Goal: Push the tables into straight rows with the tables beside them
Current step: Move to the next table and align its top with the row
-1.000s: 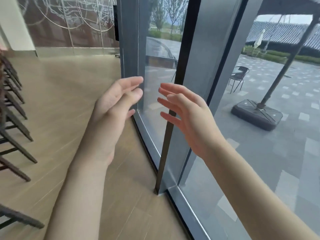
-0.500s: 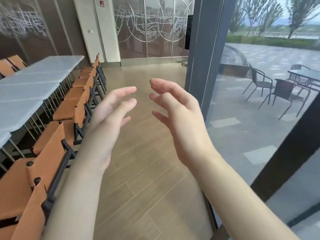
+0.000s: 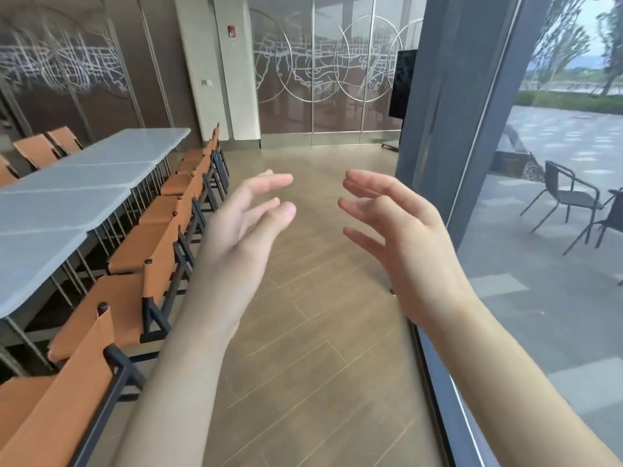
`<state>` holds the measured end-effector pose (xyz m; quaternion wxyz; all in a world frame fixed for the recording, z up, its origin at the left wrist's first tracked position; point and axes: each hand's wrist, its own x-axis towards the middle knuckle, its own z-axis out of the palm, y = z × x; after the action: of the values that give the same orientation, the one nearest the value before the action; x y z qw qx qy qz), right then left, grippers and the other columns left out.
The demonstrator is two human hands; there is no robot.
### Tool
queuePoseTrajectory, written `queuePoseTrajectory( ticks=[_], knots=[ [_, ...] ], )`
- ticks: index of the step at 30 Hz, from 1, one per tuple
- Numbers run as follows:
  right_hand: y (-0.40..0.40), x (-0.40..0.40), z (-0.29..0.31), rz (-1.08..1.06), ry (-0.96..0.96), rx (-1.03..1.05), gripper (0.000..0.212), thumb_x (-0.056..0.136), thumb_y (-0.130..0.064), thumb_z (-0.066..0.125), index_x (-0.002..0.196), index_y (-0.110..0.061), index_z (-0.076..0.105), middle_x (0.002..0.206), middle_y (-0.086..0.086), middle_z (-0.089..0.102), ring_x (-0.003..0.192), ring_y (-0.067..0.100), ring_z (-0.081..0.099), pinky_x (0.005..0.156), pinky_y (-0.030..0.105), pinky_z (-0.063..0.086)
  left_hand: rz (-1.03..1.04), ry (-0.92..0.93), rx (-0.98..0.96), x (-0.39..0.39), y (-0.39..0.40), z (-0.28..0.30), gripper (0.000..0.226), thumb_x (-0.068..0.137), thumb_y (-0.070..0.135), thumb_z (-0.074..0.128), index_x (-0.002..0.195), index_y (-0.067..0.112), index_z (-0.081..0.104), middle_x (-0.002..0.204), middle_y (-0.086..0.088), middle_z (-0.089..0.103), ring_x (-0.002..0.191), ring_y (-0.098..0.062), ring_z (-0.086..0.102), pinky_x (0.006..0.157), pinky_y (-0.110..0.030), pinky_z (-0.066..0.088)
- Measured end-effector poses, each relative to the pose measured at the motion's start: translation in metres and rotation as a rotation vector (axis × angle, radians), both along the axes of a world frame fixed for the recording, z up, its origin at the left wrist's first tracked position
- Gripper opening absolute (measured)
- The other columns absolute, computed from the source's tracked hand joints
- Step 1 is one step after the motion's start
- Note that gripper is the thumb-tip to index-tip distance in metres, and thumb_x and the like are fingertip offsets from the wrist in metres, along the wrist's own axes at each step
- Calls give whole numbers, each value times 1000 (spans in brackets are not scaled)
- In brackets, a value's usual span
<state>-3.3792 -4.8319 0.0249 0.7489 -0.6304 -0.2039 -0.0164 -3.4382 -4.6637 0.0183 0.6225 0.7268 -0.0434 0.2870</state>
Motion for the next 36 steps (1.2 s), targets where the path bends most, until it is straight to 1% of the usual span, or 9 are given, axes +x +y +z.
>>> queuePoseTrajectory(
  ticks=[2, 5, 7, 13, 21, 25, 28, 31, 36],
  knots=[
    [7, 46, -9, 19, 15, 2, 31, 93, -15, 58, 117, -27, 73, 123, -10, 72, 115, 8, 68, 101, 41, 55, 12, 2, 8, 42, 13, -9, 32, 88, 38, 58, 118, 42, 68, 137, 29, 57, 121, 9, 57, 111, -37, 43],
    [16, 123, -21, 39, 40, -17, 32, 99, -9, 52, 118, -25, 73, 124, -8, 72, 114, 9, 69, 102, 42, 54, 21, 19, -1, 117, 32, -18, 27, 93, 34, 61, 118, 40, 69, 122, 35, 63, 118, 8, 59, 112, -41, 43],
    [23, 178, -25, 59, 42, -33, 33, 100, -10, 50, 118, -26, 73, 123, -8, 72, 114, 10, 69, 102, 42, 54, 20, 16, -10, 171, 45, -20, 28, 90, 36, 59, 115, 41, 70, 118, 35, 64, 118, 5, 60, 111, -42, 44],
    [81, 349, -15, 133, 80, -118, 31, 98, -15, 55, 117, -30, 73, 122, -10, 72, 112, 6, 68, 102, 42, 54, 8, 44, -67, 341, 84, -10, 27, 88, 39, 57, 110, 45, 73, 127, 26, 64, 128, -4, 57, 110, -42, 46],
    [210, 517, -2, 301, 59, -93, 30, 96, -14, 56, 114, -30, 74, 120, -11, 73, 113, 6, 68, 100, 40, 55, 199, 54, -78, 486, 191, -4, 28, 89, 38, 56, 112, 40, 72, 125, 23, 67, 123, -1, 60, 108, -39, 46],
    [297, 589, -11, 393, 55, -84, 31, 97, -12, 54, 111, -30, 75, 116, -13, 74, 112, 6, 69, 99, 40, 55, 303, 63, -94, 546, 264, -16, 28, 90, 38, 57, 113, 38, 72, 125, 23, 67, 123, -1, 60, 106, -36, 46],
    [368, 644, -14, 459, 37, -76, 31, 98, -12, 54, 112, -29, 75, 117, -11, 74, 112, 6, 69, 99, 40, 55, 366, 54, -102, 596, 327, -20, 21, 99, 31, 58, 113, 36, 72, 121, 24, 68, 122, -1, 60, 108, -37, 45],
    [435, 703, -13, 519, 21, -72, 30, 99, -11, 54, 113, -28, 75, 119, -9, 73, 113, 7, 68, 100, 40, 56, 403, 61, -101, 649, 390, -21, 22, 101, 26, 54, 112, 35, 72, 120, 24, 69, 122, 0, 61, 109, -38, 45],
    [525, 812, -8, 526, 42, -87, 29, 99, -11, 55, 112, -27, 75, 119, -9, 74, 112, 8, 70, 101, 44, 54, 430, 135, -101, 747, 489, -21, 22, 102, 28, 55, 109, 39, 73, 118, 27, 68, 120, 2, 61, 110, -38, 45]
  ],
)
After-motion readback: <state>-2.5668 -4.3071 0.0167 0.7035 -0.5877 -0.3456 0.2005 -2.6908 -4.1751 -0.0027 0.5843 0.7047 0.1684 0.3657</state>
